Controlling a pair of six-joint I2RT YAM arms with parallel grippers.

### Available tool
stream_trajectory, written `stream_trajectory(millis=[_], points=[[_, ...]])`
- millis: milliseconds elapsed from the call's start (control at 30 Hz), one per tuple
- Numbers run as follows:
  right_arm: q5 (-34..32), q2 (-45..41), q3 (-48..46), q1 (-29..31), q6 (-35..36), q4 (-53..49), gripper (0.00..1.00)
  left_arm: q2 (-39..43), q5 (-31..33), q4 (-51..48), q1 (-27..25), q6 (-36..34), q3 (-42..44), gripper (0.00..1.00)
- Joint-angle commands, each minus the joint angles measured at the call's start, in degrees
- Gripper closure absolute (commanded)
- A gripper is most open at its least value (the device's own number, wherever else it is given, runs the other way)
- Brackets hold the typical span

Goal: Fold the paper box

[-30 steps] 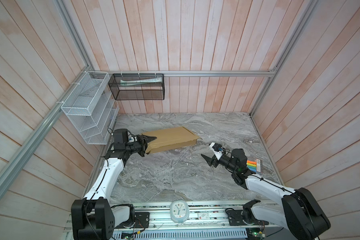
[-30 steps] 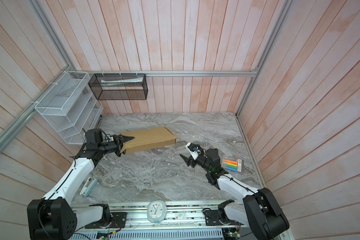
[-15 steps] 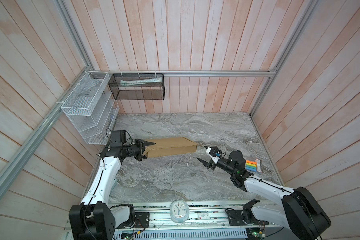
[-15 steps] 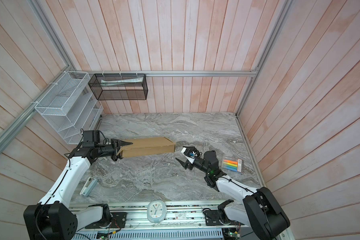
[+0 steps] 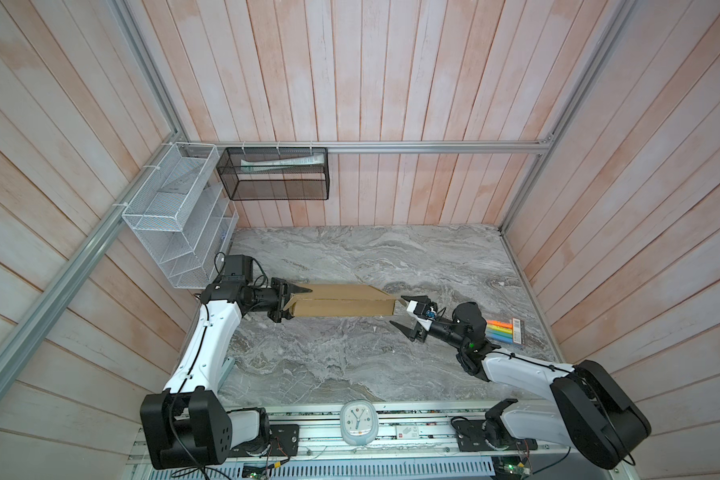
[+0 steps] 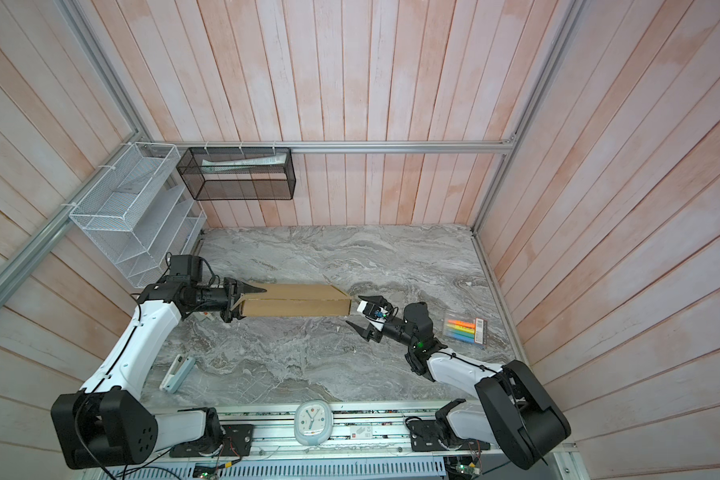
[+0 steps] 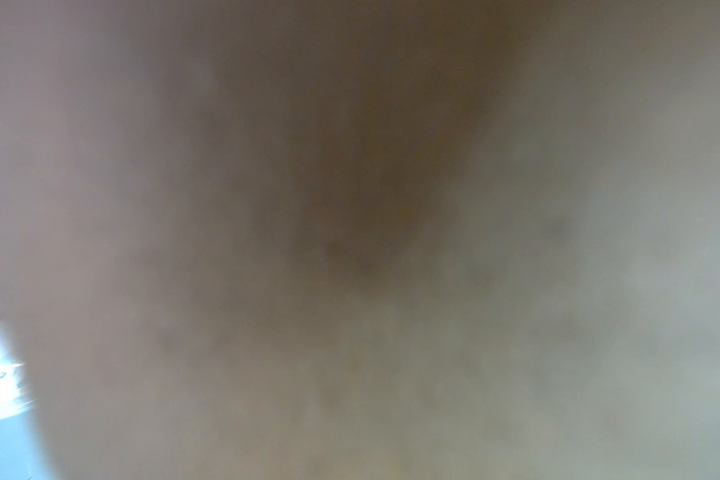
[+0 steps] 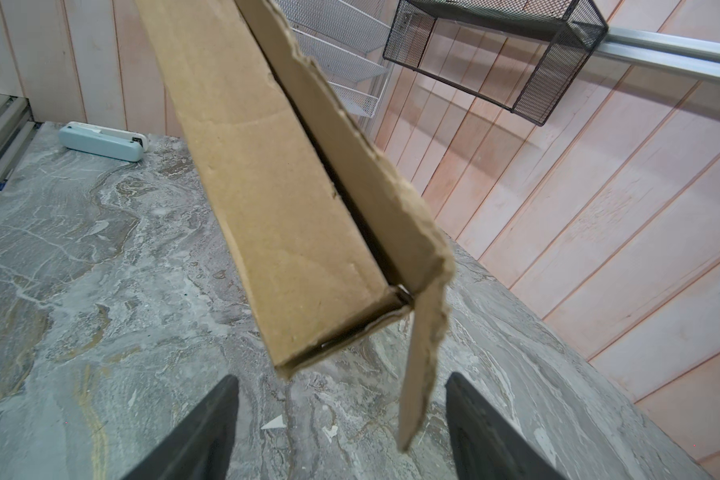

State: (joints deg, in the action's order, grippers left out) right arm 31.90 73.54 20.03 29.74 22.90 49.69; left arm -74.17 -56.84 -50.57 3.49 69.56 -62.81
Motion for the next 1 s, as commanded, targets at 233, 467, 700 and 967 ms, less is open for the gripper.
stream_trajectory(millis=[233,467,700,967], points=[[3.79,2.73,2.06,1.0,1.48,5.25,0.22,-0.54,-1.62,-4.12,0.47,-3.91,-3.67,0.63],[7.62,5.5,4.74,0.98,2.35,3.34,0.22,-0.98,-1.59,-8.01,0.45,-6.22,-6.27,0.63],[9.87,5.91,4.4,0.93,1.63,5.73,0.22,-0.28,-2.17,-11.44,0.55,-8.25,-6.76,0.63],[14.66,7.91,4.78,0.66,0.13,8.09,0.24,0.6,-2.4,-11.74,0.56,-8.7,-6.58,0.64]])
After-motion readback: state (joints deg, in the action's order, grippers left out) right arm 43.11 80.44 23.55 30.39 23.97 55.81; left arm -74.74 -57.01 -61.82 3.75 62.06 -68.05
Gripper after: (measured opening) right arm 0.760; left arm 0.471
